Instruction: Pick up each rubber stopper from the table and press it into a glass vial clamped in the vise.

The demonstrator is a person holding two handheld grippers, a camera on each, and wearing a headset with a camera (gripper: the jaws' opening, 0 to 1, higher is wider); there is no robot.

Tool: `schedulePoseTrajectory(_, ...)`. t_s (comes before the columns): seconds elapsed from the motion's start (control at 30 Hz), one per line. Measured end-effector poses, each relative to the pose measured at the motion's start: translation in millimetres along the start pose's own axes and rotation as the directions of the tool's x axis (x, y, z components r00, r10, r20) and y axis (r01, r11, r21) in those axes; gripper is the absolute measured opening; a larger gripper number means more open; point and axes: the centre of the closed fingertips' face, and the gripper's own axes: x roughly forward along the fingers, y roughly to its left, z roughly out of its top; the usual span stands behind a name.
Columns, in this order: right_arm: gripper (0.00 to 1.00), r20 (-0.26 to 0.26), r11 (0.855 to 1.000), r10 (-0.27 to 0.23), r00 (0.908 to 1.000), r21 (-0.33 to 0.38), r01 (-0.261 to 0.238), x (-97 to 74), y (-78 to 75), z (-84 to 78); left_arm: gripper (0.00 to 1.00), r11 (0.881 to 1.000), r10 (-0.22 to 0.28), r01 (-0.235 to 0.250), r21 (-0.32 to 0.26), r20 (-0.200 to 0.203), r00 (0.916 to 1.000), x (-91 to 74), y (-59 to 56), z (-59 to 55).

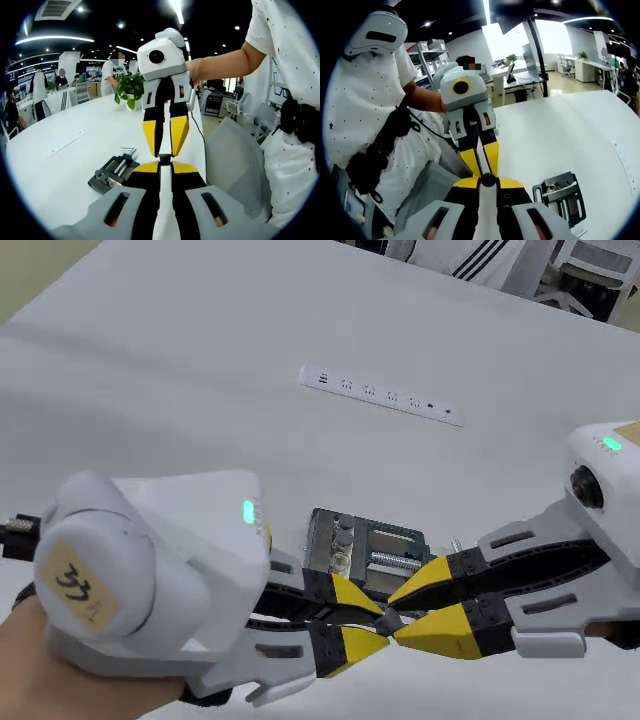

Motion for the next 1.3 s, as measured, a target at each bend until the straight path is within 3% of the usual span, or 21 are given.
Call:
schedulePoseTrajectory(0.83,0.06,-0.021,0.999,0.021,0.9996,-0.050,-0.022,-3.4,2.1,-0.3,0.04,0.999,-0.048,0.048,-0.014,0.005,0.9988,0.4,-2.0,1.6)
schedulePoseTrajectory(1.3,0.05,-0.042,0.999,0.002,0.9991,-0.046,-0.004,2.8,-3.3,-2.7,0.04,0.999,-0.033,0.033,-0.007,-0.002,0.9995,1.0,0.9,-5.3)
